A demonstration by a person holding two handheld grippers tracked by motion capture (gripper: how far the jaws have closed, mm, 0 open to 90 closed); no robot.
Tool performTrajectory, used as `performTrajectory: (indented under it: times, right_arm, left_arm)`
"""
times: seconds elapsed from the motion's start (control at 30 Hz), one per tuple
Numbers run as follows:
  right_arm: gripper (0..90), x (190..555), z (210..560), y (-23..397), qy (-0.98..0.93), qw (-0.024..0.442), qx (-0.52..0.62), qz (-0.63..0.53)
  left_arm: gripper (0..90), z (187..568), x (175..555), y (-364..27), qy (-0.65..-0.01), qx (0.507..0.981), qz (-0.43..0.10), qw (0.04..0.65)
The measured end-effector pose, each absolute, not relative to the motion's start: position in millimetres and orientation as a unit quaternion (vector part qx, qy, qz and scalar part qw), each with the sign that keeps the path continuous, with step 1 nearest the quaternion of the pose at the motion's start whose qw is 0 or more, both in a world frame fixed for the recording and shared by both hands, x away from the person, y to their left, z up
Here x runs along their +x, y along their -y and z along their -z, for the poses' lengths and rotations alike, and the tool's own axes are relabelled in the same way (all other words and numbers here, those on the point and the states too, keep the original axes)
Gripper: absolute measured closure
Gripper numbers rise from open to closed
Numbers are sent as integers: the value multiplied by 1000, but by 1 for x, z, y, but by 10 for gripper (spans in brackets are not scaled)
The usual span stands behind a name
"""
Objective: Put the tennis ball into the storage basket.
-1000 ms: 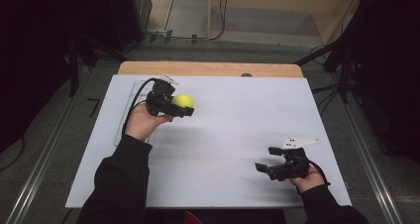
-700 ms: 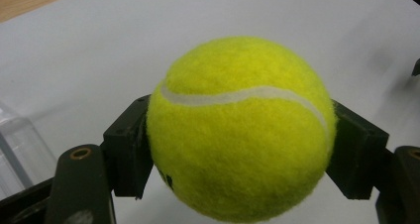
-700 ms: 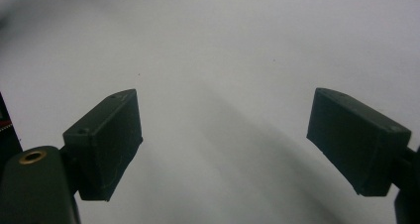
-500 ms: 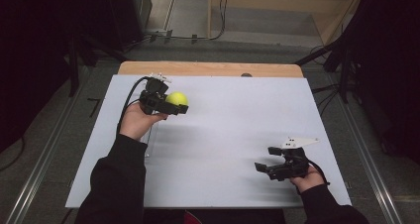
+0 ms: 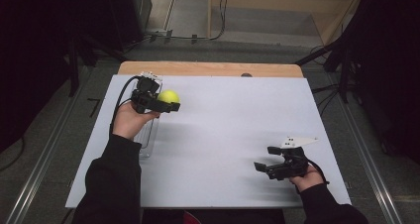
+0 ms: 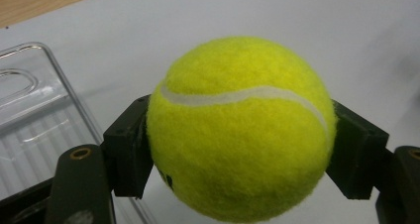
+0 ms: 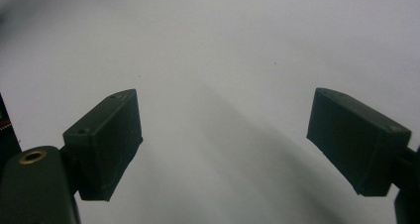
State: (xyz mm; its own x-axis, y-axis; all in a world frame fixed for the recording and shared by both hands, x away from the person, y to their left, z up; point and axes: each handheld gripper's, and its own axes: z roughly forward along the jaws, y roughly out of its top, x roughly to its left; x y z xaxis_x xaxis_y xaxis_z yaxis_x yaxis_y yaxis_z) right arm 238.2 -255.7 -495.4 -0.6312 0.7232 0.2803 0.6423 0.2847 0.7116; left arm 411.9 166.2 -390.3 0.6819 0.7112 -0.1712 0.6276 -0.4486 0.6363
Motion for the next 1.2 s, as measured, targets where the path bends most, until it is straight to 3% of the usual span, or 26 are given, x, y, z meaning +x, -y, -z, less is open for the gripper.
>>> performTrajectory:
  times: [1.2]
  right_arm:
    - [119, 241, 495, 253, -803, 48, 421, -420]
  left_arm:
    - [259, 380, 412, -217, -452, 815, -95, 350]
